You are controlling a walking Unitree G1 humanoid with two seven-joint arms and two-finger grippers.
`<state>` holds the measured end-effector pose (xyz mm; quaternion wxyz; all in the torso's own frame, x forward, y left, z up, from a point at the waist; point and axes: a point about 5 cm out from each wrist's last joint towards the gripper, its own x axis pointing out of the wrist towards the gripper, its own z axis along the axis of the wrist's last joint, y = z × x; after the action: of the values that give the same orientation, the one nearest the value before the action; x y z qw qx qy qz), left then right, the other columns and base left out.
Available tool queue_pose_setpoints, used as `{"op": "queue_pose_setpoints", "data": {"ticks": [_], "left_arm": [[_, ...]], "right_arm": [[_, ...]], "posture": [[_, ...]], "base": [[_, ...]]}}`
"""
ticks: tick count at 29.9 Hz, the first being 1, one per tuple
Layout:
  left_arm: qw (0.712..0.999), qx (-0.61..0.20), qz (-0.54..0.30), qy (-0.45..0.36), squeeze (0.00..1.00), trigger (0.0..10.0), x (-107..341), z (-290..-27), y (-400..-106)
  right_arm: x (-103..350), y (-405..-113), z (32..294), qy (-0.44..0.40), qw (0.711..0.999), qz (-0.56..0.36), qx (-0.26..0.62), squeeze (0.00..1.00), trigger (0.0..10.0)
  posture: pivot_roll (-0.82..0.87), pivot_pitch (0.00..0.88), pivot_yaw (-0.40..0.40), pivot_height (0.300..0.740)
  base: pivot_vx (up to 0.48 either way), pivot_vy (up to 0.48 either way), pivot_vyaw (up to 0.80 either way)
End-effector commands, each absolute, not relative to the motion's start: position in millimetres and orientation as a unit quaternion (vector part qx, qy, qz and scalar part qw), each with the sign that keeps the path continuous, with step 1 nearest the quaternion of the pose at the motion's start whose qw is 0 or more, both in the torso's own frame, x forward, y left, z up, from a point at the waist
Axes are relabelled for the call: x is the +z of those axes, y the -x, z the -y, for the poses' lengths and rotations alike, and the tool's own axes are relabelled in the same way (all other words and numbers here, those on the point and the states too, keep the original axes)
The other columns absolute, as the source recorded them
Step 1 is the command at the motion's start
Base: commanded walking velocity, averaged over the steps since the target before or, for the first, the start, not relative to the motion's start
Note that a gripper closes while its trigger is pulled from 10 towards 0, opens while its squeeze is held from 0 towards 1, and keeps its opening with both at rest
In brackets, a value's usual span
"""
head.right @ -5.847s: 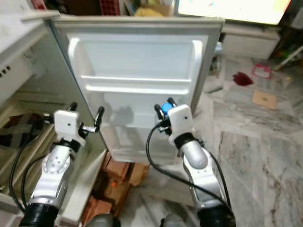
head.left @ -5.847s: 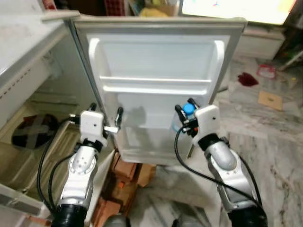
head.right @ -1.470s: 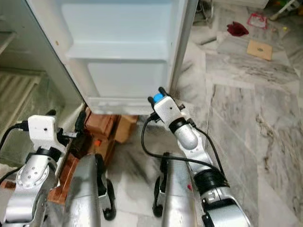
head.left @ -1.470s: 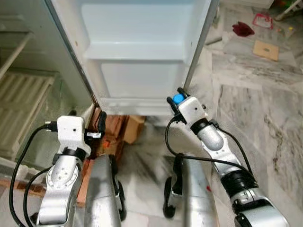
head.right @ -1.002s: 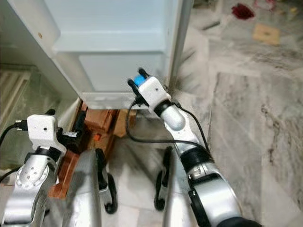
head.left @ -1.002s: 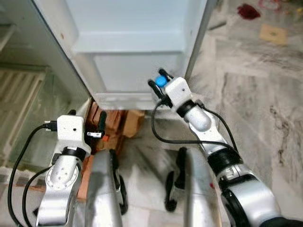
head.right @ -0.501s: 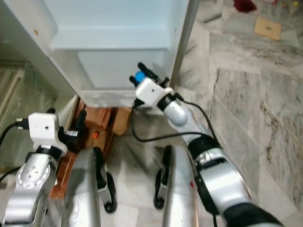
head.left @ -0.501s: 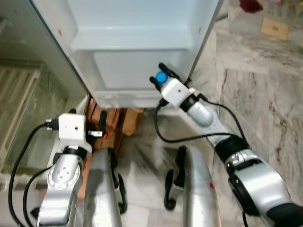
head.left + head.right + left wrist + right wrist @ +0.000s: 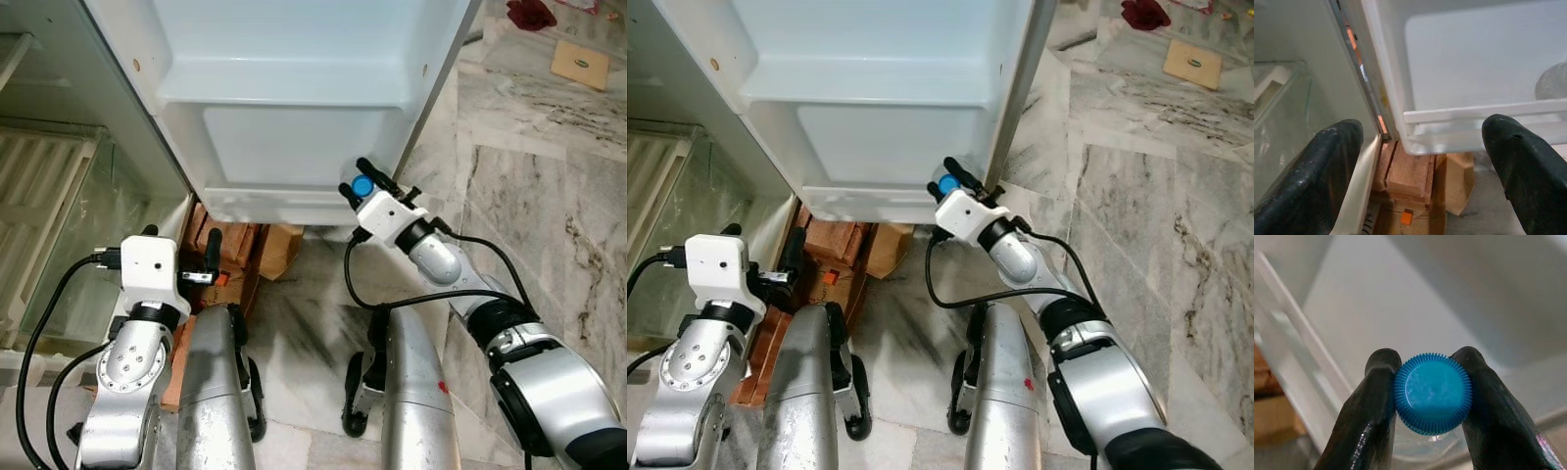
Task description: Restocking fridge
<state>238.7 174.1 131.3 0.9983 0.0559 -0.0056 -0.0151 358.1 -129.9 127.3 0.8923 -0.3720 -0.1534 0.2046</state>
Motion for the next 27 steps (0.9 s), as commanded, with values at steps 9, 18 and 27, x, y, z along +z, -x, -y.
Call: {"op": "queue_pose_setpoints", "data": {"ticks": [9,18,27], "left_arm": [[0.998,-0.016,-0.006,-0.065,0.00,10.0,128.7,-176.2,-237.3],[0.998,-0.019,-0.010,-0.066,0.00,10.0,125.1,-174.4,-240.0],[0.997,-0.017,-0.016,-0.070,0.00,10.0,123.1,-176.4,-240.7]], "right_arm": [[117.2,-366.0,168.8,0.362,0.925,0.062,0.096,1.00,10.0],[134.5,-373.8,171.8,0.348,0.932,0.085,0.057,1.00,10.0],[141.1,-378.4,176.7,0.337,0.937,0.079,0.034,1.00,10.0]], "posture": [[0.14,0.295,0.003,0.556],[0.14,0.279,0.006,0.556],[0.14,0.280,0.003,0.556]], "base": [[0.000,0.000,0.00],[0.000,0.000,0.00],[0.000,0.000,0.00]]}}
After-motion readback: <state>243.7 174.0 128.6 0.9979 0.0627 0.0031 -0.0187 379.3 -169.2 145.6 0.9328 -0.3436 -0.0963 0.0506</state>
